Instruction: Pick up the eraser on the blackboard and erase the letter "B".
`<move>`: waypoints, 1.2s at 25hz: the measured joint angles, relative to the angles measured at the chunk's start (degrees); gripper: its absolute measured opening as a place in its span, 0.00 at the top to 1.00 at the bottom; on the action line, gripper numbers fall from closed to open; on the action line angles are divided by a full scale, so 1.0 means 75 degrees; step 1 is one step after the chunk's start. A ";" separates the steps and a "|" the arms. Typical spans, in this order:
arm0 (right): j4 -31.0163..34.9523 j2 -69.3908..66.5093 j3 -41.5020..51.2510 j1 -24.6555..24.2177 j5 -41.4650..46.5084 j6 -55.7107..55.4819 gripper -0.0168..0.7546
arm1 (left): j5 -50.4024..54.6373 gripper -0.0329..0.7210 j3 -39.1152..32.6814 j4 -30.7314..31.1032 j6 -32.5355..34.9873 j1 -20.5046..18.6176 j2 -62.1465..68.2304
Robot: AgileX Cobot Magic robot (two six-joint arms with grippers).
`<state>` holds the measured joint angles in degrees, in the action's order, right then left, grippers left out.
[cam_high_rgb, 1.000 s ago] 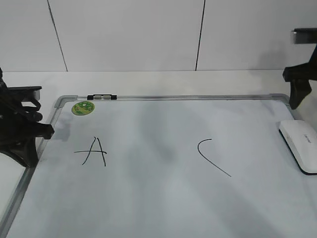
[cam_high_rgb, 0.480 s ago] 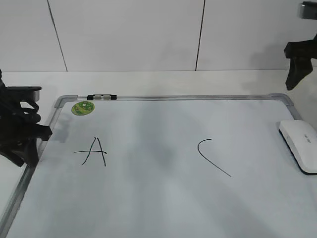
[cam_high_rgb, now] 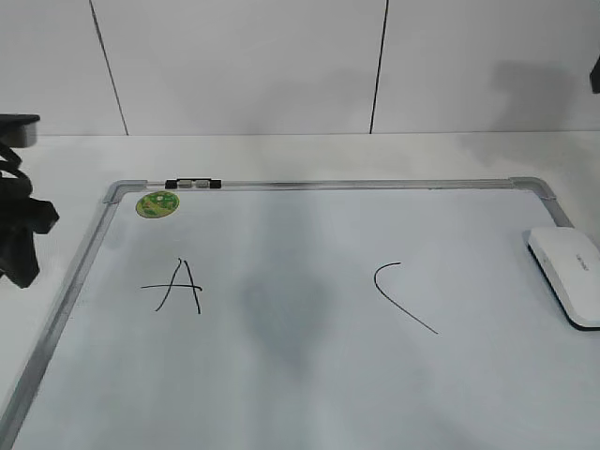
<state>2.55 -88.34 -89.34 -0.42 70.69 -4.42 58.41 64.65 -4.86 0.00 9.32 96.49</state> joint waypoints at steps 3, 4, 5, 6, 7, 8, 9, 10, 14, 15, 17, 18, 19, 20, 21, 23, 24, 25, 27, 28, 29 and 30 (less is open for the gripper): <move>0.0007 0.0656 0.0055 0.0000 0.0029 0.0000 0.21 | 0.0665 0.58 0.0000 0.0000 0.0000 0.0000 -0.0606; 0.0020 0.0908 0.0095 0.0000 0.0047 0.0000 0.21 | 0.0853 0.58 -0.0002 0.0000 0.0000 0.0000 -0.0842; 0.0052 0.1165 0.0199 0.0000 0.0064 0.0000 0.21 | 0.1087 0.58 -0.0002 0.0000 0.0000 0.0000 -0.1049; 0.0106 0.1390 0.0315 0.0000 0.0080 0.0000 0.21 | 0.1264 0.58 -0.0002 0.0000 0.0000 0.0000 -0.1302; 0.0166 0.1672 0.0432 0.0000 0.0092 0.0000 0.21 | 0.1356 0.58 -0.0002 0.0000 0.0000 0.0000 -0.1573; 0.0221 0.1966 0.0597 0.0000 0.0112 0.0000 0.21 | 0.1410 0.58 -0.0002 0.0000 0.0000 0.0000 -0.1859; 0.0259 0.2280 0.0785 0.0000 0.0129 0.0000 0.21 | 0.1449 0.59 -0.0002 0.0000 0.0000 0.0000 -0.2107; 0.0273 0.2542 0.0989 0.0000 0.0144 0.0000 0.21 | 0.1488 0.59 -0.0002 0.0000 0.0000 0.0000 -0.2421; 0.0293 0.3768 0.1795 0.0000 0.0174 0.0000 0.21 | 0.1561 0.60 -0.0030 -0.0014 0.0000 0.0000 -0.3764; 0.0293 0.4085 0.1960 0.0000 0.0174 0.0000 0.21 | 0.1586 0.60 -0.0030 -0.0014 0.0000 0.0000 -0.4119; 0.0293 0.4665 0.2333 0.0000 0.0187 0.0000 0.21 | 0.1617 0.60 -0.0030 -0.0014 0.0000 0.0000 -0.4721; 0.0275 0.4986 0.2475 0.0000 0.0201 0.0000 0.21 | 0.1668 0.60 -0.0030 -0.0014 0.0000 0.0000 -0.5022; 0.0241 0.5304 0.2634 0.0000 0.0205 0.0000 0.22 | 0.1705 0.60 -0.0030 -0.0014 0.0000 0.0000 -0.5304; 0.0217 0.5563 0.2782 0.0000 0.0205 0.0000 0.22 | 0.1718 0.60 -0.0041 -0.0014 0.0000 0.0000 -0.5527; 0.0163 0.5867 0.2917 0.0000 0.0221 0.0000 0.22 | 0.1737 0.60 -0.0045 -0.0014 0.0000 0.0000 -0.5798; 0.0064 0.6455 0.3136 0.0000 0.0236 0.0000 0.22 | 0.1768 0.60 -0.0058 -0.0014 0.0000 0.0000 -0.6364; 0.0025 0.6687 0.3256 0.0000 0.0236 0.0000 0.22 | 0.1768 0.60 -0.0062 -0.0062 0.0000 0.0000 -0.6624; -0.0027 0.6966 0.3363 0.0000 0.0236 0.0000 0.22 | 0.1778 0.60 -0.0093 -0.0119 0.0000 0.0000 -0.6952; -0.0086 0.7483 0.3667 0.0000 0.0247 0.0014 0.22 | 0.1818 0.60 -0.0210 -0.0219 0.0000 0.0000 -0.7598; -0.0109 0.7767 0.3840 0.0000 0.0247 0.0082 0.22 | 0.1823 0.61 -0.0317 -0.0246 0.0000 0.0000 -0.7955; -0.0128 0.8053 0.3990 0.0000 0.0252 0.0174 0.22 | 0.1841 0.61 -0.0463 -0.0251 0.0000 0.0000 -0.8293; -0.0128 0.8334 0.4175 0.0000 0.0265 0.0232 0.22 | 0.1873 0.61 -0.0631 -0.0264 0.0000 0.0000 -0.8613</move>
<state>1.59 -25.84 -58.03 -0.42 72.67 -2.68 72.45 59.92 -6.84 0.00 9.32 31.89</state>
